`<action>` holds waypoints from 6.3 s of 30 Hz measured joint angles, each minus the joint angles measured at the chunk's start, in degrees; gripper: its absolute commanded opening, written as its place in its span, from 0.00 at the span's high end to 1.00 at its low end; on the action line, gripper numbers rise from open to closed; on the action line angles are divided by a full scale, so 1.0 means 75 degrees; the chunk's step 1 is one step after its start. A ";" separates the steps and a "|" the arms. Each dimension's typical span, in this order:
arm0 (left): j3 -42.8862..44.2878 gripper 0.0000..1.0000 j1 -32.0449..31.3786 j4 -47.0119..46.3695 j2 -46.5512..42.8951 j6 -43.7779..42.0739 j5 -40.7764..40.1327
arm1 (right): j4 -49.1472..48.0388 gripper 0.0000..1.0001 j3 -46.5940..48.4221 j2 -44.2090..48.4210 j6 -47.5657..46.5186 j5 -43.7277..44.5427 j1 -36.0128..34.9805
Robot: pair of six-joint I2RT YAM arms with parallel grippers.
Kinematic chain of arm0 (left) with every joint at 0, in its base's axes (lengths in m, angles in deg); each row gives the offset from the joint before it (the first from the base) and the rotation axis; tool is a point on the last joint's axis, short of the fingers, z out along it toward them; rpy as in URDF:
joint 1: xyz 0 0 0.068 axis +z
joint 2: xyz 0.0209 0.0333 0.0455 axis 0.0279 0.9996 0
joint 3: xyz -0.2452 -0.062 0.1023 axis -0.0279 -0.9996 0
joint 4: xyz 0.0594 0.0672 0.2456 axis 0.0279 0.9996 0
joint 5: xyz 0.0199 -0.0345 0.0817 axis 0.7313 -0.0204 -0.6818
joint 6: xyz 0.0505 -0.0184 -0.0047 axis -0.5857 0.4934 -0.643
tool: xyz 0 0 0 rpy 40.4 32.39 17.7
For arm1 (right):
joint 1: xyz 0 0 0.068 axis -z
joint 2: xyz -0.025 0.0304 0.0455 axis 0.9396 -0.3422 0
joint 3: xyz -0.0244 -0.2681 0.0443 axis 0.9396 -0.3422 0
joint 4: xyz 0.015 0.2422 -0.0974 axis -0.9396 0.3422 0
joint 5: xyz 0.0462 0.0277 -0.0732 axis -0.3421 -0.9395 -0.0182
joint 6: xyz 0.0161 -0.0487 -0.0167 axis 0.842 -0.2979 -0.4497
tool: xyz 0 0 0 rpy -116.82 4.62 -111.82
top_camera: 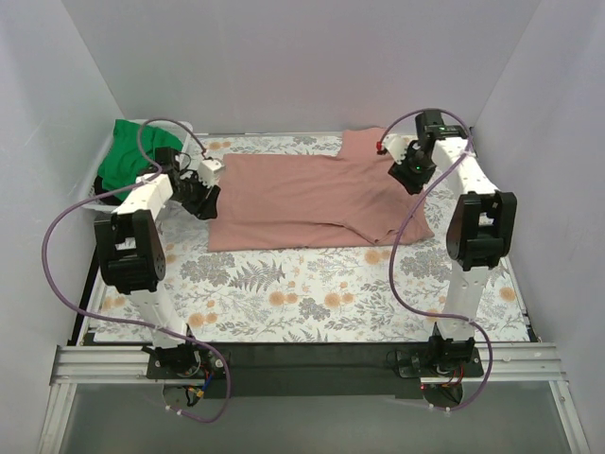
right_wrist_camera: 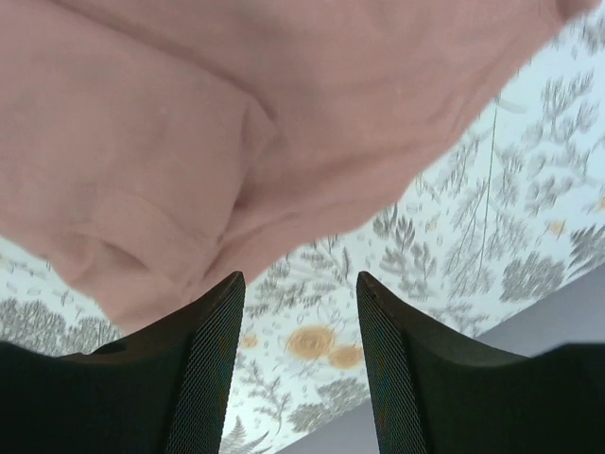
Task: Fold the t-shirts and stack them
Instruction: Fold the tshirt
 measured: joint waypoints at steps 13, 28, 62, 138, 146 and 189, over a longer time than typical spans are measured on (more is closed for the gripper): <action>-0.2582 0.38 0.0632 -0.0023 -0.1851 0.3436 0.0641 | 0.1224 0.38 -0.1478 0.1419 0.1498 -0.2203 0.2154; -0.2716 0.36 0.0691 -0.0539 -0.1262 0.4587 0.0452 | 0.1274 0.36 -0.2221 0.0796 0.1964 -0.3191 0.2311; -0.2445 1.00 0.0956 -0.0606 -0.0621 0.4878 -0.0172 | 0.0551 0.99 -0.3229 0.0493 0.1976 -0.2404 0.2439; -0.0221 0.71 -0.7988 -0.5744 0.1897 -0.0154 0.0746 | 0.1559 0.69 -0.3063 0.0857 0.3587 -0.3724 0.2145; -0.0221 0.82 -0.7991 -0.5741 0.1897 -0.0187 0.0682 | 0.1559 0.52 -0.3063 0.0778 0.3620 -0.3713 0.2095; 0.0242 1.00 -0.6924 -0.5578 0.1635 0.0172 0.0726 | 0.1536 0.99 -0.1040 0.0140 0.4007 -0.3955 0.1620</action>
